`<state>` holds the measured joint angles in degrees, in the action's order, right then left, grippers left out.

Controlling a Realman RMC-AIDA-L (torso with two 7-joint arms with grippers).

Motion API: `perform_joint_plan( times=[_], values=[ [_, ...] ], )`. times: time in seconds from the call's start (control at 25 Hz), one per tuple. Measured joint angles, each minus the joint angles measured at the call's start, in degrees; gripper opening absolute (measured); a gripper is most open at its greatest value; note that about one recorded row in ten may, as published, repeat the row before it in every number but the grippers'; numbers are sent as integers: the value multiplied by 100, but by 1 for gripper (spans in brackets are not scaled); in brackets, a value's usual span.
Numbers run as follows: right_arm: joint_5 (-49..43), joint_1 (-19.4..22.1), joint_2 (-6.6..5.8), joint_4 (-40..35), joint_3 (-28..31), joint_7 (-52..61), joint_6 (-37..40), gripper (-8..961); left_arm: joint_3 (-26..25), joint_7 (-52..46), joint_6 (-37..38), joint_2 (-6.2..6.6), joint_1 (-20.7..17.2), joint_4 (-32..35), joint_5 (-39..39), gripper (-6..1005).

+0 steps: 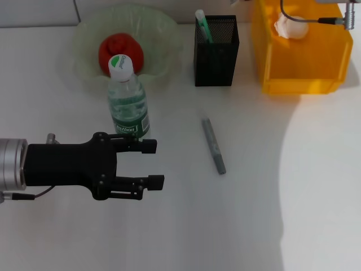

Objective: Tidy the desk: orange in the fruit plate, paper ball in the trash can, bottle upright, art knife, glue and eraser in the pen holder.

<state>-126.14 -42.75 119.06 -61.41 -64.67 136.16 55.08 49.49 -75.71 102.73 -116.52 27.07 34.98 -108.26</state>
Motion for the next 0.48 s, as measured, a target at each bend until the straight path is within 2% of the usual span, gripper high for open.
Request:
perform_joint_plan(
  times=[0.12,0.28,0.48],
  values=[
    [324,-225,1,547,230,-479,-83,166,0,-10,28,-18,0,1,5,785],
    [389,-192,3,499,260,-550,-79,193,-1,-12,36,-35,0,1,7,785],
    [392,-118,3,254,265,-436,225,395,-8,-14,33,-35,4,0,7,785]
  ],
)
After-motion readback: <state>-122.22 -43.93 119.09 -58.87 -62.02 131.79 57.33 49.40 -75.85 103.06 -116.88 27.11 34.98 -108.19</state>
